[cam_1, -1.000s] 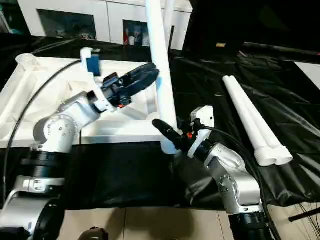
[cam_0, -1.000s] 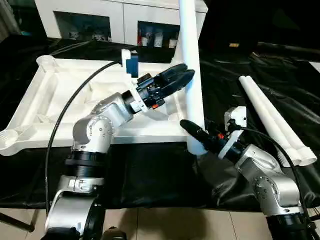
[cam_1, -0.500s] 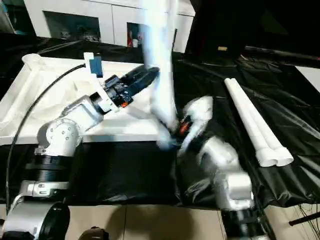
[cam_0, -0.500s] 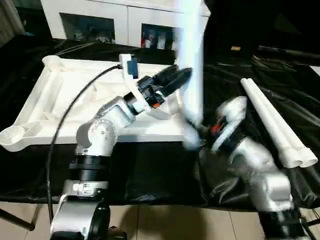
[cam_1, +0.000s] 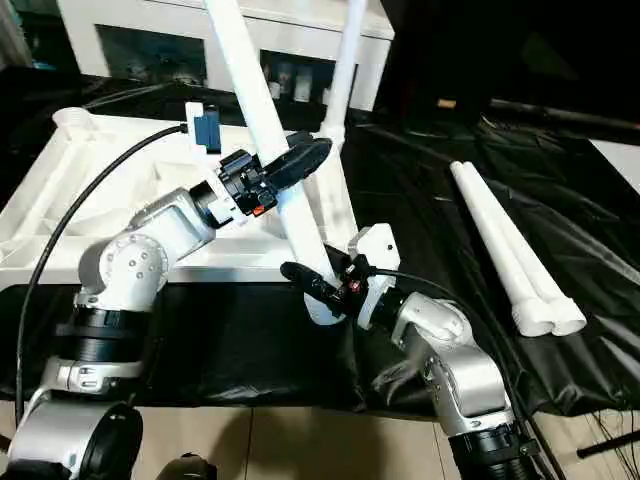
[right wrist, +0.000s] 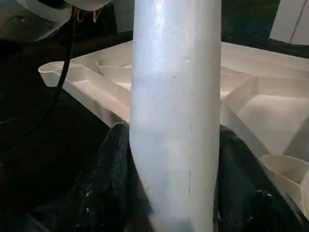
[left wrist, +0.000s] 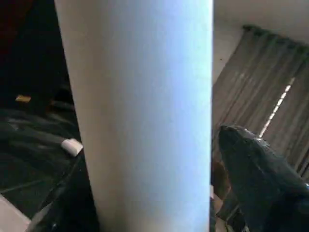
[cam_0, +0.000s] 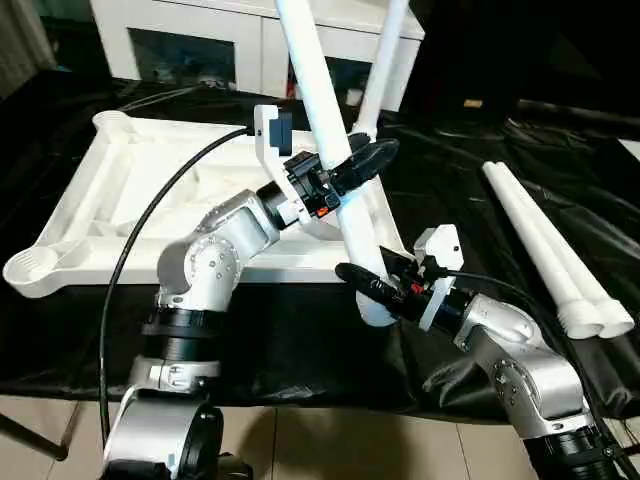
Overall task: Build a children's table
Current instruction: Insert table leg to table base
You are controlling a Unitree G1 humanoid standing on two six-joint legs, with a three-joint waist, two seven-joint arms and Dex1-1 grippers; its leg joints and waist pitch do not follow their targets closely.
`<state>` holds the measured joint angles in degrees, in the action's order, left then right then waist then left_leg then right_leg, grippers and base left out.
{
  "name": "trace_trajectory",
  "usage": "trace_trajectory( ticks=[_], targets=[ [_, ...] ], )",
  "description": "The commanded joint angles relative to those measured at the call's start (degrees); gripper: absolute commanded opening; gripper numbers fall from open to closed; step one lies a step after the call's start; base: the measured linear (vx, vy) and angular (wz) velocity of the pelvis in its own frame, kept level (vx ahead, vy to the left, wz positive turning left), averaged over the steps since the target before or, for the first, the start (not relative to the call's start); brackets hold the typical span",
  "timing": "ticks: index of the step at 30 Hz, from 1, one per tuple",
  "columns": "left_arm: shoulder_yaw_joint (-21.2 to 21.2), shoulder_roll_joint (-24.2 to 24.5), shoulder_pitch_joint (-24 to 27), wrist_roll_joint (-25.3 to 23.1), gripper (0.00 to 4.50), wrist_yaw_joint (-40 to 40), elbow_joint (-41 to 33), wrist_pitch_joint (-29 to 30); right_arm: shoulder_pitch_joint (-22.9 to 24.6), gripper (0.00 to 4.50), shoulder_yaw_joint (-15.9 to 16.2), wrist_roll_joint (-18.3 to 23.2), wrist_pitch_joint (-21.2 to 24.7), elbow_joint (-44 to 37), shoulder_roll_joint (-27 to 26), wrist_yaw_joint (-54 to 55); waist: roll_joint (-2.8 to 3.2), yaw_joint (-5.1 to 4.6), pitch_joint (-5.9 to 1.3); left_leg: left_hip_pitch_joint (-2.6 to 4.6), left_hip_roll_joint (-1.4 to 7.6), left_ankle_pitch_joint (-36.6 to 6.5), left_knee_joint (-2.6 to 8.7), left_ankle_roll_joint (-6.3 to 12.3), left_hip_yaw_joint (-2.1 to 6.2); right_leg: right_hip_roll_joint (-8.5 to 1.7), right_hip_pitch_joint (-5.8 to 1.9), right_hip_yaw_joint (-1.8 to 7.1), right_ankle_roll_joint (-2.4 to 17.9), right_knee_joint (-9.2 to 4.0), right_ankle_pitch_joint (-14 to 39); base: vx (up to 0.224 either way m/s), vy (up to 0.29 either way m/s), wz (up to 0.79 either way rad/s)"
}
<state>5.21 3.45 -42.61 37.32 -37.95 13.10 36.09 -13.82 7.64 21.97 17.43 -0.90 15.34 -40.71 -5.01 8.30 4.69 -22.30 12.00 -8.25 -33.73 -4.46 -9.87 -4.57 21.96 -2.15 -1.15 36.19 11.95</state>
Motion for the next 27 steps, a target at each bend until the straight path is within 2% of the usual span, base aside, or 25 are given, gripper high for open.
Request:
trace_trajectory(
  ticks=[1, 3, 4, 11, 17, 18, 19, 22, 24, 26, 27],
  targets=[
    [-0.57, -0.33, -2.62, -0.61, 3.11, 1.5, -0.18, 1.48, -0.98, 1.84, -1.24, 0.49, 0.53, -0.87, 0.72, -0.59, 0.29, -0.11, -4.92, 1.51, 0.83, -10.65, 3.73, -1.15, -0.13, -2.74, -2.19, 1.55, 10.84, -3.73, 2.74, 0.0, 0.0, 0.0],
    [-0.15, -0.07, -4.22, -0.75, 3.01, 3.27, 0.77, 2.94, -1.1, 1.84, -1.89, 1.05, 1.02, -0.89, 0.64, -0.71, 0.07, -0.16, -4.92, 1.4, 0.74, -10.27, 3.66, -0.95, -0.18, -2.74, -2.29, 1.56, 10.75, -3.7, 2.77, 0.0, 0.0, 0.0],
    [-0.15, -0.07, -4.22, -0.75, 2.81, 3.27, 0.77, 2.94, -1.1, 1.84, -1.89, 1.05, 1.02, -0.89, 0.64, -0.71, 0.05, -0.17, -4.93, 1.4, 0.75, -10.17, 3.65, -0.89, -0.16, -2.78, -2.31, 1.55, 10.73, -3.71, 2.85, 0.0, 0.0, 0.0],
    [-0.14, 0.82, -6.68, -0.91, 2.33, 4.63, 2.05, 5.26, -0.75, 1.84, -2.78, 2.44, 2.46, -1.42, 1.44, -1.17, 0.13, -0.1, -5.07, 1.41, 0.7, -8.8, 3.5, -0.61, -0.18, -2.71, -2.42, 1.53, 10.99, -3.6, 1.42, 0.0, 0.0, 0.0],
    [-1.83, 1.59, -8.02, -1.98, 1.87, 4.7, 2.21, 7.15, -0.82, 1.84, -3.89, 3.89, 3.9, -2.06, 1.68, -1.29, 0.17, -0.06, -5.06, 1.4, 0.7, -8.89, 3.48, -0.66, -0.18, -2.73, -2.42, 1.49, 11.42, -3.6, 1.48, 0.0, 0.0, 0.0],
    [-1.75, 1.55, -8.37, -2.07, 1.83, 5.06, 2.33, 7.67, -0.84, 2.4, -4.09, 4.43, 4.63, -2.39, 1.77, -1.62, 0.33, -0.08, -5.09, 1.43, 0.69, -8.87, 3.46, -0.71, -0.17, -2.68, -2.43, 1.49, 11.6, -3.57, 1.16, 0.0, 0.0, 0.0],
    [-1.61, 1.49, -8.61, -2.08, 1.79, 5.17, 2.46, 7.86, -0.84, 2.54, -4.16, 4.66, 5.01, -2.62, 1.84, -1.76, 0.26, -0.1, -5.06, 1.36, 0.68, -8.99, 3.49, -0.77, -0.14, -2.7, -2.48, 1.46, 11.66, -3.55, 1.09, 0.0, 0.0, 0.0],
    [-1.31, 1.57, -9.35, -2.32, 1.75, 5.86, 2.96, 8.33, -0.92, 2.6, -4.38, 5.26, 5.74, -2.99, 1.96, -1.65, 0.22, -0.13, -5.05, 1.37, 0.63, -9.06, 3.45, -0.66, -0.16, -2.68, -2.5, 1.46, 11.65, -3.62, 1.18, 0.0, 0.0, 0.0],
    [-1.56, 2.23, -10.28, -2.76, 1.73, 6.5, 3.75, 9.75, -0.98, 2.91, -4.52, 6.35, 6.88, -3.55, 2.2, -1.98, 0.31, -0.15, -5.1, 1.4, 0.62, -9.21, 3.44, -0.84, -0.14, -2.64, -2.51, 1.47, 11.49, -3.62, 1.44, 0.0, 0.0, 0.0],
    [-2.05, 2.73, -10.83, -2.98, 1.72, 6.53, 4.22, 10.99, -1.06, 2.96, -5.01, 7.78, 8.15, -4.16, 2.25, -2.18, 0.32, -0.11, -5.1, 1.45, 0.63, -9.15, 3.46, -0.89, -0.11, -2.66, -2.48, 1.45, 11.33, -3.65, 1.69, 0.0, 0.0, 0.0],
    [-2.09, 2.88, -11.31, -2.95, 1.72, 6.84, 4.64, 11.96, -1.16, 3.22, -5.48, 9.09, 9.4, -4.68, 2.41, -2.47, 0.23, -0.13, -5.08, 1.48, 0.66, -9.09, 3.48, -0.81, -0.11, -2.64, -2.48, 1.45, 11.59, -3.57, 1.44, 0.0, 0.0, 0.0]
  ],
)
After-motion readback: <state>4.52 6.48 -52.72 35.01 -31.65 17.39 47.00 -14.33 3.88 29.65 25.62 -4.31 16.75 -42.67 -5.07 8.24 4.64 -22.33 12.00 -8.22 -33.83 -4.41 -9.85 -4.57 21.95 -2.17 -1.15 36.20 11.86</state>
